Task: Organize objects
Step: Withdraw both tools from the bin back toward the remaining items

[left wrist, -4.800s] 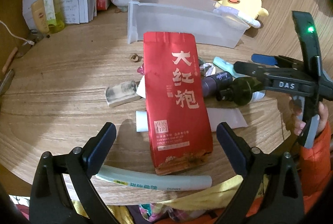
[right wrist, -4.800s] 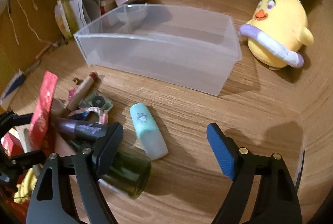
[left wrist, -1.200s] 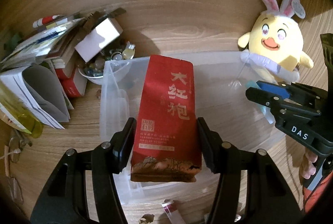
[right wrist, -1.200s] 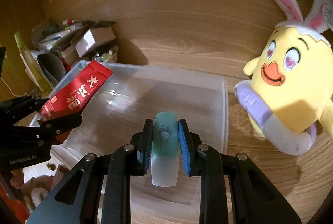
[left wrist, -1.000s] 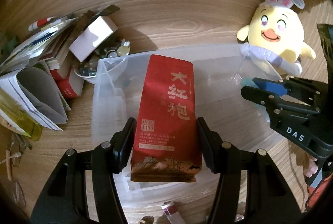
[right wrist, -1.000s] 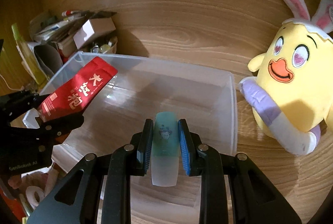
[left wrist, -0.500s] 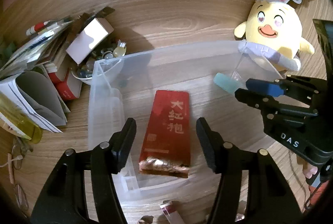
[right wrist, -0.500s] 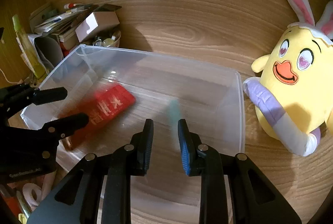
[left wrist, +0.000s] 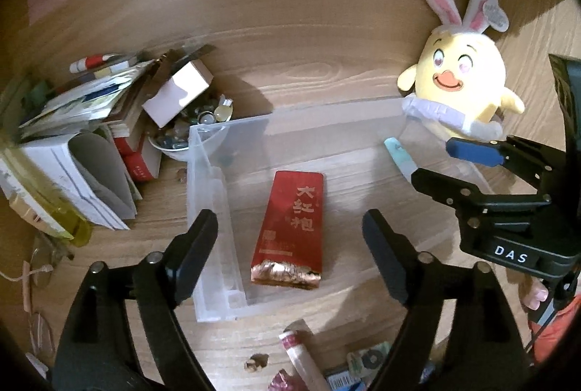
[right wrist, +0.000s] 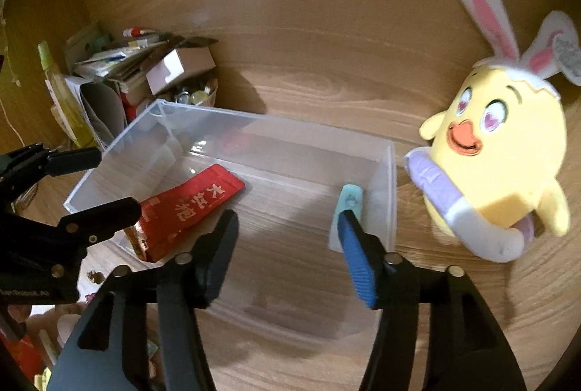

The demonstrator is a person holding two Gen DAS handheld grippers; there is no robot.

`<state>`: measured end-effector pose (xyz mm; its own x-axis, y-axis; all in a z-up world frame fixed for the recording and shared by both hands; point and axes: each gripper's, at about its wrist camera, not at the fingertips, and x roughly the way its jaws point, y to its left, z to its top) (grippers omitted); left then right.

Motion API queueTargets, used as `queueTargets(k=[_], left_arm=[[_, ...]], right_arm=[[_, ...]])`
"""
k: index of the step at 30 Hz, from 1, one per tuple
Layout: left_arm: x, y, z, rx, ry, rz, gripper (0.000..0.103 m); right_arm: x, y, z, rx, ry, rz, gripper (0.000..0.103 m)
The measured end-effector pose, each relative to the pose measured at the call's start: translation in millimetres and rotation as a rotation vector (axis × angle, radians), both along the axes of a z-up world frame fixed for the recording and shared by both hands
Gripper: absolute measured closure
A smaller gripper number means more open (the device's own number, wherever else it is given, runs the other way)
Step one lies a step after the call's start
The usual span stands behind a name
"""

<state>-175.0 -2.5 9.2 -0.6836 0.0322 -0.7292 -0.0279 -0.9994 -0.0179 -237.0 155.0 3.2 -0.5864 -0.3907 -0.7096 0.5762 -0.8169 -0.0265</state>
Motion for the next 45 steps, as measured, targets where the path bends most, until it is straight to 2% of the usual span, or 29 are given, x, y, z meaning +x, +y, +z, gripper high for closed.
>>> queueTargets(k=[5,18,22,29,35,45], left_arm=[[18,-9,9,0.016,0.024,0.026,0.011],[87,-25,16,0.019,0.053,0.051,0.007],[117,-30,8,0.035,0.041,0.056,0.007],[166,-34,-13,-0.001,0.012,0.062,0.007],[205,-40,-30,0.034,-0.015,0.063,0.007],[231,-27,-61,-0.016,-0.070,-0.021,0.007]], right_arm=[[19,8,11,-0.013,0.035,-0.001,0.034],[76,34,21,-0.061,0.050,0.026,0.031],[97,43,17,-0.078,0.041,0.038,0.030],[137,50,9,-0.082,0.040,0.075,0.026],[165,49,-7,-0.085,0.006,0.092,0.023],[183,45,-36,-0.034,-0.055,0.098,0.023]])
